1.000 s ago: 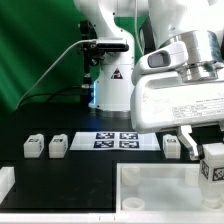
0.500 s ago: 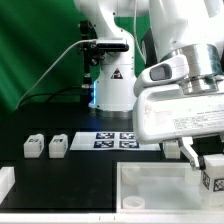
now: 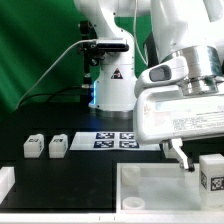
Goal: Assemble one leg
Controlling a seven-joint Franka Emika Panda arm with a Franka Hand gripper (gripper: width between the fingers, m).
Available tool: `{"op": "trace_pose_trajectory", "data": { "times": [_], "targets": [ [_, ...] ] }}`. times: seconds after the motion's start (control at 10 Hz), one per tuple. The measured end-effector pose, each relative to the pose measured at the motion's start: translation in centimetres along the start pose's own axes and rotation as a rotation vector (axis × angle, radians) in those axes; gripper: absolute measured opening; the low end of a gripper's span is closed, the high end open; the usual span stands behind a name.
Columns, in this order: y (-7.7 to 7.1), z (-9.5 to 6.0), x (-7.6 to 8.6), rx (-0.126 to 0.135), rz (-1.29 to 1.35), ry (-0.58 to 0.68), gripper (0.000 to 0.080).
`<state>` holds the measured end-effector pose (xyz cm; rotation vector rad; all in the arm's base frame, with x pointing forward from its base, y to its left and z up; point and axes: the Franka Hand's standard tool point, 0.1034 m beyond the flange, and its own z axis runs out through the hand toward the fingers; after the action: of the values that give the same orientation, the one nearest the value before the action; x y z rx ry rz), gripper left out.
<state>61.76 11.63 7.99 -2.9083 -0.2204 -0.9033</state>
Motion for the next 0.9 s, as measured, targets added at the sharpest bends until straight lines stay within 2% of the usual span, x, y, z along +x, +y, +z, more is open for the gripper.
{"op": "trace_pose_trajectory", "data": {
  "times": [0.1, 0.2, 0.9],
  "targets": [
    [0.0, 0.0, -0.01, 0.0, 0.0, 0.0, 0.0631],
    [0.0, 0.01, -0.01, 0.0, 0.0, 0.0, 0.0644],
    [0.16, -0.09, 0.05, 0.001, 0.006, -0.013, 0.0649]
  ]
}}
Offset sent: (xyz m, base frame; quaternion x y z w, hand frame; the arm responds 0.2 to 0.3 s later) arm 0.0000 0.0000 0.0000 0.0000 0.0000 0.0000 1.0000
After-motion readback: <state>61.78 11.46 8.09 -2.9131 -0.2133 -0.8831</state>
